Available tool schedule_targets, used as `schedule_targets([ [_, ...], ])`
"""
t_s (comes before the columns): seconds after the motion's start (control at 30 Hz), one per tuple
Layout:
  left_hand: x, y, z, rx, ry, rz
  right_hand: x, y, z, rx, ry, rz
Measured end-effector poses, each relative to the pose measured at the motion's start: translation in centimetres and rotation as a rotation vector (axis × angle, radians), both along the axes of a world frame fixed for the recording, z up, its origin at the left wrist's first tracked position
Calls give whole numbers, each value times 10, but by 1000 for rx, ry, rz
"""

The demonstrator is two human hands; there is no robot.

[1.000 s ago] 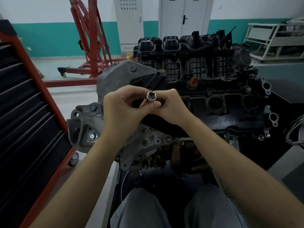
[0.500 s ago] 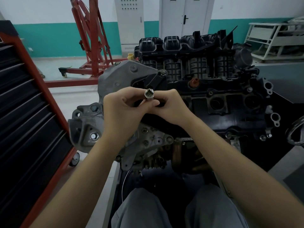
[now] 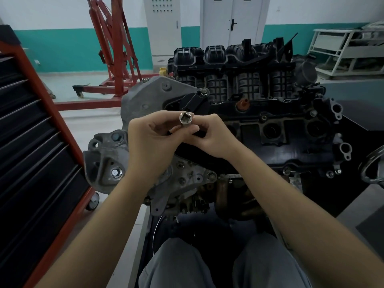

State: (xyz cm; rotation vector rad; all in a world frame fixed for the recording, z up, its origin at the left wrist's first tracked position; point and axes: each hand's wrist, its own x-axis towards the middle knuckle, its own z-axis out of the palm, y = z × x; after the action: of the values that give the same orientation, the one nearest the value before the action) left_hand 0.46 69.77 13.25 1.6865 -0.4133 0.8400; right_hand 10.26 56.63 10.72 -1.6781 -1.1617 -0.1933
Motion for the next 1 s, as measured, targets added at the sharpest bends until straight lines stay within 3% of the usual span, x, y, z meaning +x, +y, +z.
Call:
schedule_targets([
  [0.13, -2, 4, 0, -100, 91, -158, -2, -1, 1, 7, 5, -5],
  [0.33, 1, 1, 0, 38, 24, 41, 2, -1, 0, 15, -13, -60],
  [0.6, 0, 3, -2, -80, 92, -118, -1, 0, 1, 26, -6, -33],
  [0.8, 3, 0, -2, 37, 27, 125, 2, -1, -1, 22, -8, -56],
  [1.0, 3, 2, -1, -34, 67, -103, -2, 0, 1, 41, 7, 1],
])
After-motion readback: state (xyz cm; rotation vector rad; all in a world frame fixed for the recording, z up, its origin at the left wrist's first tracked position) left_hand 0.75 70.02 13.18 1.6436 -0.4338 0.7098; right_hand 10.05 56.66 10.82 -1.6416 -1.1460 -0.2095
